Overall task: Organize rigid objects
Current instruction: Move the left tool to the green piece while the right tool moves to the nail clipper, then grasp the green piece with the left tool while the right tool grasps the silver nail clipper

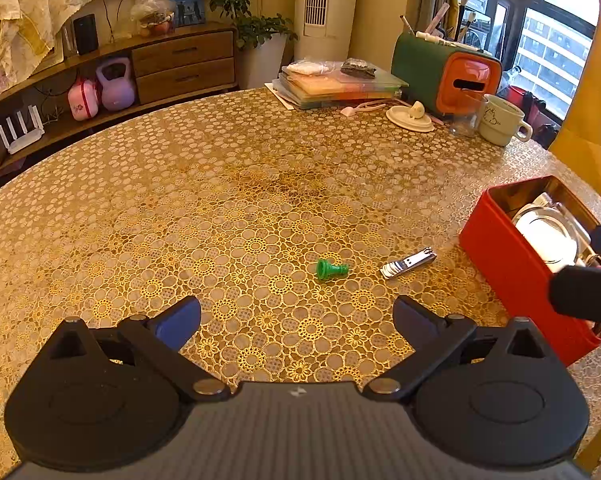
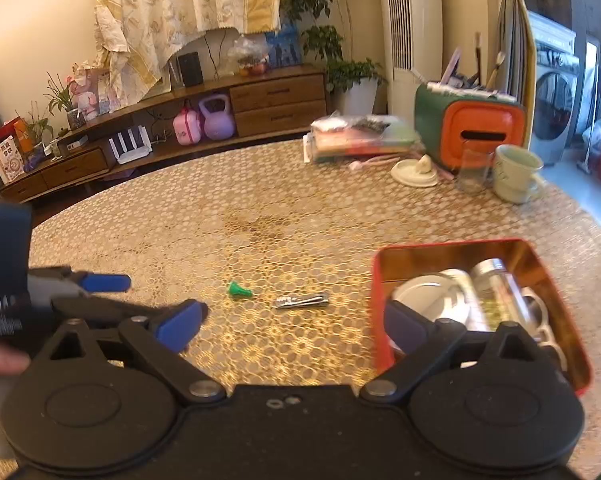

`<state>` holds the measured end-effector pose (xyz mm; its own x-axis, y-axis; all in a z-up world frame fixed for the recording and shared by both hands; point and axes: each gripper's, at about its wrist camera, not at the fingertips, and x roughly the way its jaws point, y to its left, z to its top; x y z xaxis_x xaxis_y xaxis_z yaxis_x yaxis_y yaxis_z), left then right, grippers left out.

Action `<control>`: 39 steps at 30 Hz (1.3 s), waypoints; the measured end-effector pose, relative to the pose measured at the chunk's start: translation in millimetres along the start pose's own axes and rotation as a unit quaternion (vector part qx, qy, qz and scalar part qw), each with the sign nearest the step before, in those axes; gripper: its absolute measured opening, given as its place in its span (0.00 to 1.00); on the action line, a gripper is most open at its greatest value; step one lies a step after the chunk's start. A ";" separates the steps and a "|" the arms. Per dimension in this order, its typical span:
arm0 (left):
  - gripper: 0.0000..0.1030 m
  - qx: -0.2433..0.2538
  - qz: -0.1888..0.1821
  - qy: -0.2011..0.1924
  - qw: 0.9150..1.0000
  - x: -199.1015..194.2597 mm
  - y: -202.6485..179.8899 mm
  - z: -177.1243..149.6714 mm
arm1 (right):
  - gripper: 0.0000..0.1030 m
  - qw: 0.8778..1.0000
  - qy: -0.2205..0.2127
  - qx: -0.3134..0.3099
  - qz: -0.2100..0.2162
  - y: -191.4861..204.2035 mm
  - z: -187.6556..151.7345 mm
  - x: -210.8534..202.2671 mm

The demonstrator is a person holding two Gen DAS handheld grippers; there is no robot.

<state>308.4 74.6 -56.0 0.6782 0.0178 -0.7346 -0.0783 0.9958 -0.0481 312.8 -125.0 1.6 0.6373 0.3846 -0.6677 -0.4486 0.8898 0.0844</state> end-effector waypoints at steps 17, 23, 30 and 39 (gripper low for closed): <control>1.00 -0.020 -0.018 -0.031 0.999 38.7 4.1 -0.6 | 0.74 0.993 0.092 0.067 -0.002 9.0 31.4 91.3; 0.99 -0.011 -0.025 -0.031 0.999 52.1 1.3 -3.4 | 0.68 0.991 0.114 0.065 -0.019 6.0 28.5 114.3; 0.97 0.007 -0.033 -0.039 0.999 60.3 -2.2 -4.7 | 0.64 0.989 0.133 0.054 -0.029 4.6 24.3 132.3; 0.79 0.029 -0.034 -0.038 0.998 71.1 -8.6 -4.5 | 0.64 0.988 0.142 0.034 -0.048 3.8 24.7 145.4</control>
<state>354.0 67.0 -110.9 0.7342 -0.0462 -0.6773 0.0109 0.9984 -0.0562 419.2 -59.5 -76.8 0.4691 0.2222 -0.8547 -0.3451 0.9370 0.0542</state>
